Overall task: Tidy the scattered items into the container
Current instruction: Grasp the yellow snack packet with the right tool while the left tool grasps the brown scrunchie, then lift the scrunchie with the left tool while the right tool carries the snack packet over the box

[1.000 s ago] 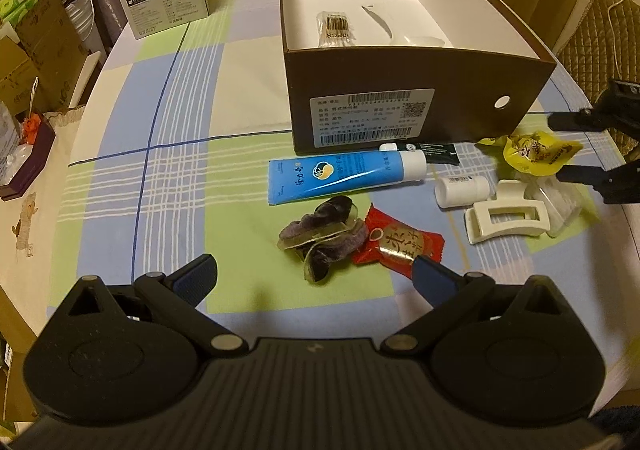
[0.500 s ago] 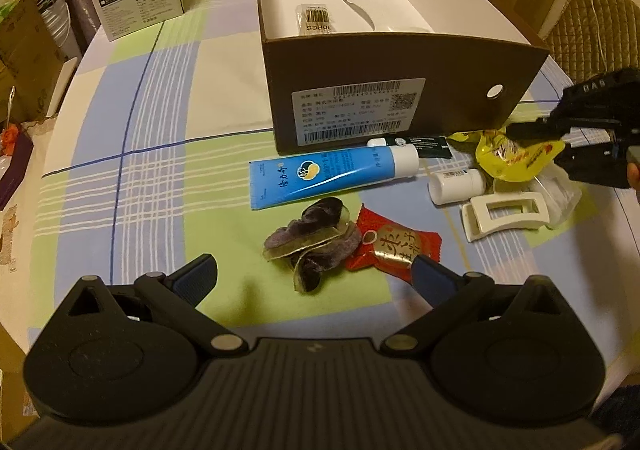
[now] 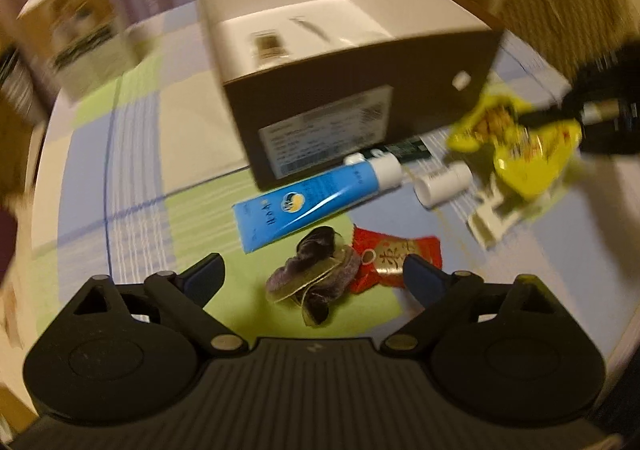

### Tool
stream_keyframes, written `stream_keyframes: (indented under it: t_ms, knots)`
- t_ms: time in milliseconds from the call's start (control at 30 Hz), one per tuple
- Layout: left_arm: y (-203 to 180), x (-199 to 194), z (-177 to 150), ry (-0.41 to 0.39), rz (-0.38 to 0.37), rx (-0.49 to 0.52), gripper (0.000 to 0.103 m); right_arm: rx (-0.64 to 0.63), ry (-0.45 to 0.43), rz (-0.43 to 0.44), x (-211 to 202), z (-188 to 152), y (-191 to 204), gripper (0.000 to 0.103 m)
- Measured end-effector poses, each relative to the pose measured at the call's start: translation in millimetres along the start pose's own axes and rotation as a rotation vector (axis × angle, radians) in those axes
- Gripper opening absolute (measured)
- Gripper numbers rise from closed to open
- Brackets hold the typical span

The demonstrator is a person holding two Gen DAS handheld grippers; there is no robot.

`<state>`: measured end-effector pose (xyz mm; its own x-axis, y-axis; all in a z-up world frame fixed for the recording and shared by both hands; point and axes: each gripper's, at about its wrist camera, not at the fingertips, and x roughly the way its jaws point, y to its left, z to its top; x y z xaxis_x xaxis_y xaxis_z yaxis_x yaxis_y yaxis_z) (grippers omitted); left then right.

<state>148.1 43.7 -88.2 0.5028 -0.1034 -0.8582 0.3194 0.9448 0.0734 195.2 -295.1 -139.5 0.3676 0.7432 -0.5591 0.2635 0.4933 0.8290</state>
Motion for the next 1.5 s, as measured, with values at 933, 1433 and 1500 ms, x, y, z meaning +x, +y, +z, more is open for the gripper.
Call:
stream_keyframes:
  t_ms: [933, 1433, 1500]
  knots:
    - [8, -1, -5, 0.021, -0.007, -0.018, 0.020, 0.026, -0.016, 0.054, -16, -10, 2, 0.010]
    - [17, -57, 9, -0.111, 0.004, -0.077, 0.020, 0.062, -0.057, 0.132, -43, 0, -1, 0.010]
    - [16, -63, 12, -0.127, 0.001, -0.077, 0.020, 0.056, -0.063, 0.147, -46, 3, 2, 0.010]
